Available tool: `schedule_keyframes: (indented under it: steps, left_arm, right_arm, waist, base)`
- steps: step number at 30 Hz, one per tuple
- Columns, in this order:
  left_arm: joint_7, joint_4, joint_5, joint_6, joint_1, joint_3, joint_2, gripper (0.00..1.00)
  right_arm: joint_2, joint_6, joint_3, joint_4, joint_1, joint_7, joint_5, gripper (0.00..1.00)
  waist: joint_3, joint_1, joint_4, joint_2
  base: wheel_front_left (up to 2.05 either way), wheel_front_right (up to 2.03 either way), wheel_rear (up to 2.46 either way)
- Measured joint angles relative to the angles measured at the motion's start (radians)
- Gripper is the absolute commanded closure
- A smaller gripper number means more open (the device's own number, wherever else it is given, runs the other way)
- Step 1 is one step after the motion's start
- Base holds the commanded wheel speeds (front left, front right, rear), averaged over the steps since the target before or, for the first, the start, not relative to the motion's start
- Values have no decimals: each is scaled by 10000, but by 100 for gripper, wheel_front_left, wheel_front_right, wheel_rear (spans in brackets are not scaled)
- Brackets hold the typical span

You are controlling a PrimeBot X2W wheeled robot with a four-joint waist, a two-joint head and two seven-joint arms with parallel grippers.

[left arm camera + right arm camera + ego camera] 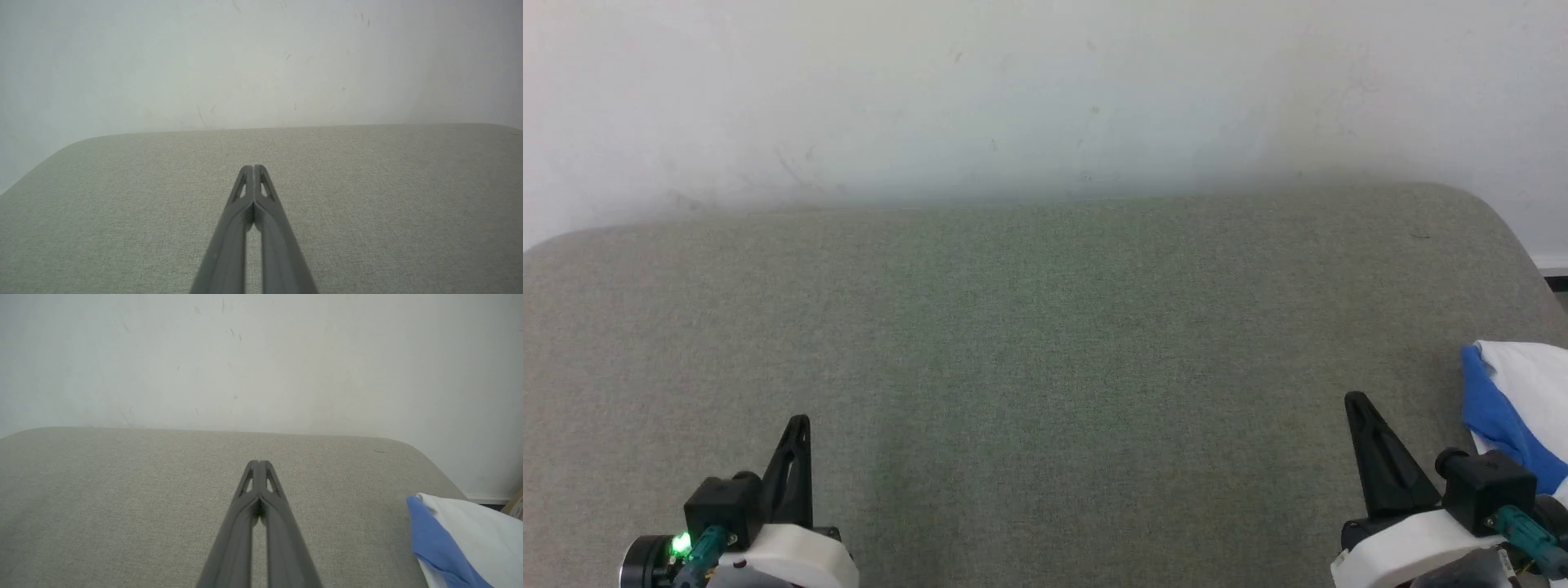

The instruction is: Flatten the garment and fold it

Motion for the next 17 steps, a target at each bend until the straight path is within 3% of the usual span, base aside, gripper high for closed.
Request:
schedule_keyframes:
  steps: [17]
  left_arm:
    - [332,-247,174,0,-28,-6,-174,100]
  right_arm:
    - [2,0,21,107,-197,104,-163,100]
  waist:
    - [6,0,31,0]
  base:
    - [0,0,0]
